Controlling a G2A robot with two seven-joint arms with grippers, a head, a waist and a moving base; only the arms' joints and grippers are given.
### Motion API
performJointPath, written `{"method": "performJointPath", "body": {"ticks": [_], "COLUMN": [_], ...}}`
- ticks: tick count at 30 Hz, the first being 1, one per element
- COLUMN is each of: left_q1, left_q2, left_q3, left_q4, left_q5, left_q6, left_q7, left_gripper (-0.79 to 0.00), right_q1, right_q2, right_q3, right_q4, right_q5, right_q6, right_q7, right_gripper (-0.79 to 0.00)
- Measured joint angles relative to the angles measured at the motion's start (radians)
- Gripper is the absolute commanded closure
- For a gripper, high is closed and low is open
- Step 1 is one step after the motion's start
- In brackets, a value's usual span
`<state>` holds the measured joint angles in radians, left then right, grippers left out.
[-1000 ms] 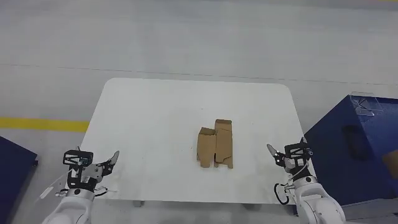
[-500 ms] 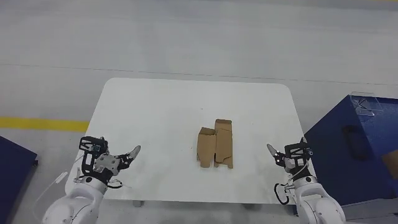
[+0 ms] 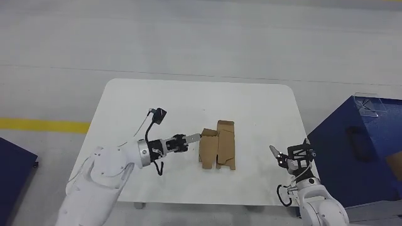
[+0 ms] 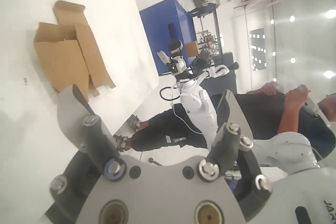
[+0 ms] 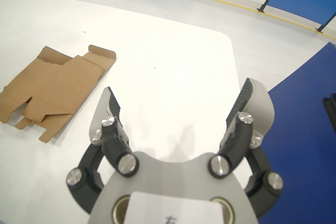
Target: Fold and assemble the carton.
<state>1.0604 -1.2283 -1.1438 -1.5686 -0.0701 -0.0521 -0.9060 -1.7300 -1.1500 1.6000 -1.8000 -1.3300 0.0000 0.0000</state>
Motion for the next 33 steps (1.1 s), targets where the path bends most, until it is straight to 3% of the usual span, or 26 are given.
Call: {"method": "performJointPath", "body": {"ticks": [7,10,16,21,28,29,33], "left_q1": [-0.206,-0.263,-0.315,-0.336,-0.343,-0.343,-0.352], "left_q2": [-0.075,-0.102,-0.113,-0.110,-0.137,-0.141,-0.161], "left_q3": [0.280,0.352,0.337,0.328,0.377,0.385,0.410], "left_q4": [0.280,0.376,0.502,0.570,0.629,0.634,0.664], "left_q5": [0.071,0.105,0.064,0.102,0.116,0.118,0.107], "left_q6": [-0.020,-0.043,-0.104,-0.091,-0.104,-0.104,-0.110], "left_q7": [0.057,0.091,0.091,0.073,0.101,0.112,0.131], "left_gripper": [-0.785,-0.785,-0.785,-0.785,-0.785,-0.773,-0.557], "right_q1": [0.000,0.000,0.000,0.000,0.000,0.000,0.000], "right_q2": [0.000,0.000,0.000,0.000,0.000,0.000,0.000], "right_q3": [0.000,0.000,0.000,0.000,0.000,0.000,0.000], "right_q4": [0.000,0.000,0.000,0.000,0.000,0.000,0.000], "right_q5": [0.000,0.000,0.000,0.000,0.000,0.000,0.000], "right_q6": [0.000,0.000,0.000,0.000,0.000,0.000,0.000], "right_q7": [0.000,0.000,0.000,0.000,0.000,0.000,0.000], "right_gripper": [-0.785,-0.785,-0.785,-0.785,-0.785,-0.785,-0.785]}}
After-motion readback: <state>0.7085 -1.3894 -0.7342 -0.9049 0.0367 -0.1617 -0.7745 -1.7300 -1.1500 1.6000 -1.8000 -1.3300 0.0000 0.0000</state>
